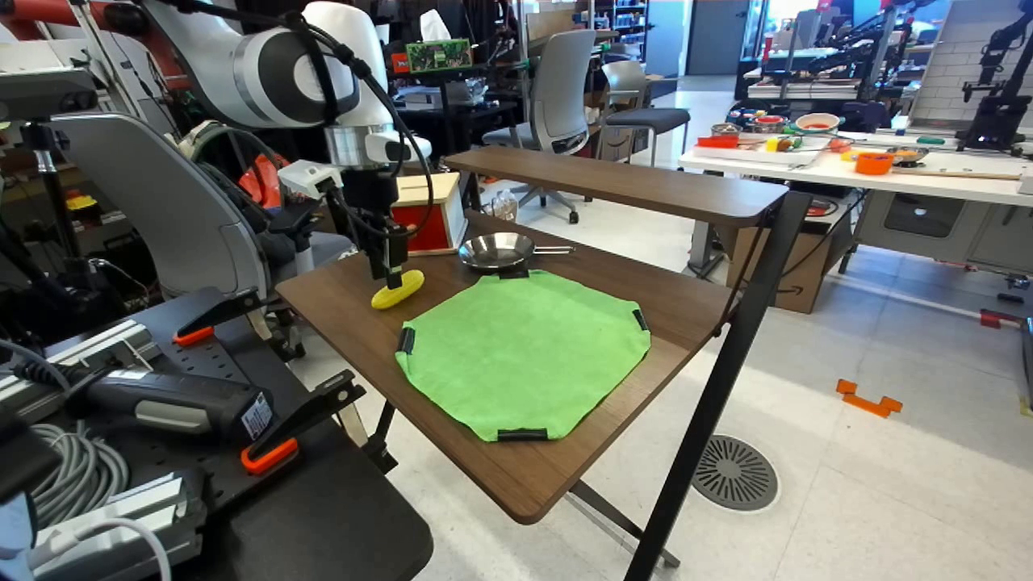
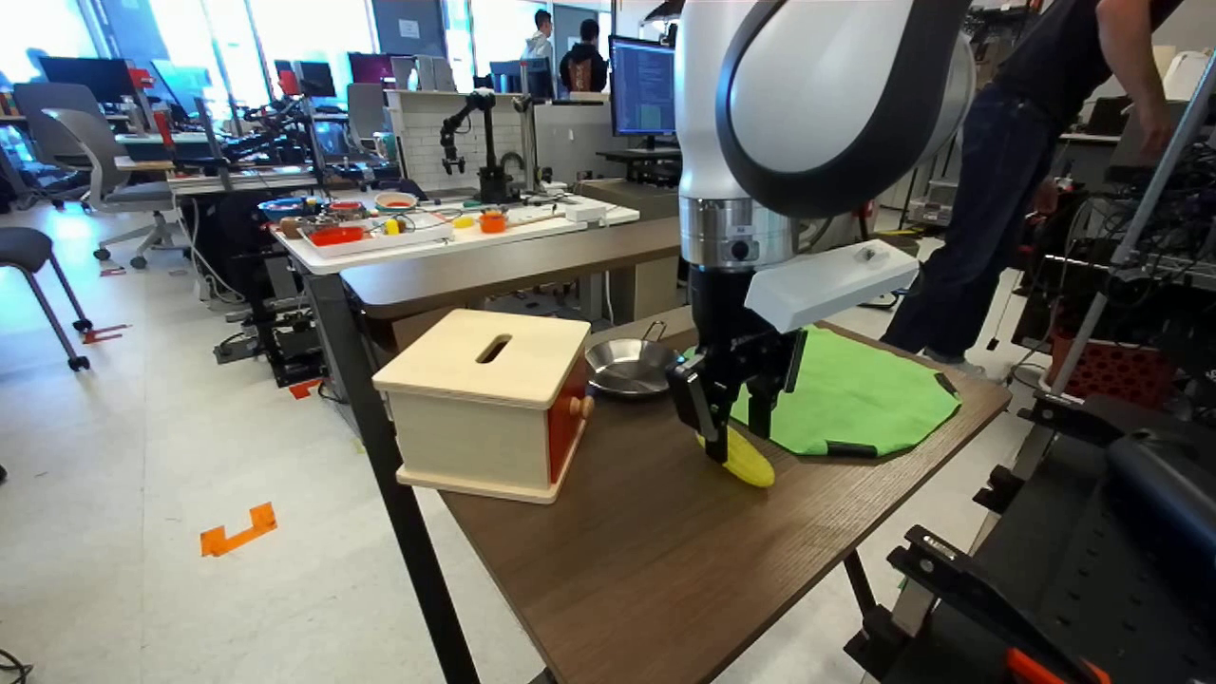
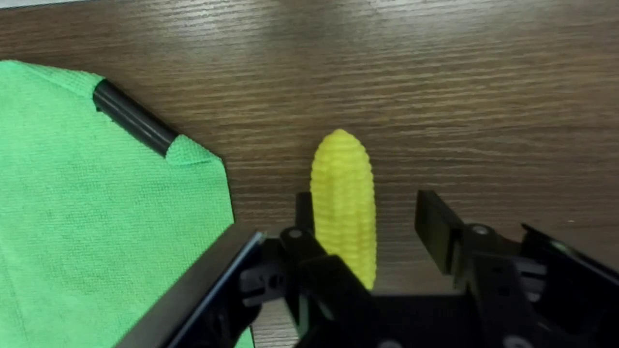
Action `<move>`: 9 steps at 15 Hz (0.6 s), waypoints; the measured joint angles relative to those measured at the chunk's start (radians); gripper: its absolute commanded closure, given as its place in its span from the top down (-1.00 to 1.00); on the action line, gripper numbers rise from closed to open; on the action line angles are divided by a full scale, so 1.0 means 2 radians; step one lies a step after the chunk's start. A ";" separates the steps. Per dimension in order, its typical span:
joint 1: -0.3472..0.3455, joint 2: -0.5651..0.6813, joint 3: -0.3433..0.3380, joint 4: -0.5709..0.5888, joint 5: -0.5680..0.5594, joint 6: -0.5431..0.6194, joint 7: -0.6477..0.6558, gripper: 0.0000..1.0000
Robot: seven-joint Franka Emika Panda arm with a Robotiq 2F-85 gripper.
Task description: Remove the yellow object from the pan and put it on the table
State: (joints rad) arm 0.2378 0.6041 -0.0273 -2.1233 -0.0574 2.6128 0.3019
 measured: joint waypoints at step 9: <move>-0.012 -0.027 0.006 -0.014 0.006 0.022 -0.003 1.00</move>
State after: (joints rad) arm 0.2147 0.5502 -0.0155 -2.1511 -0.0450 2.6571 0.2961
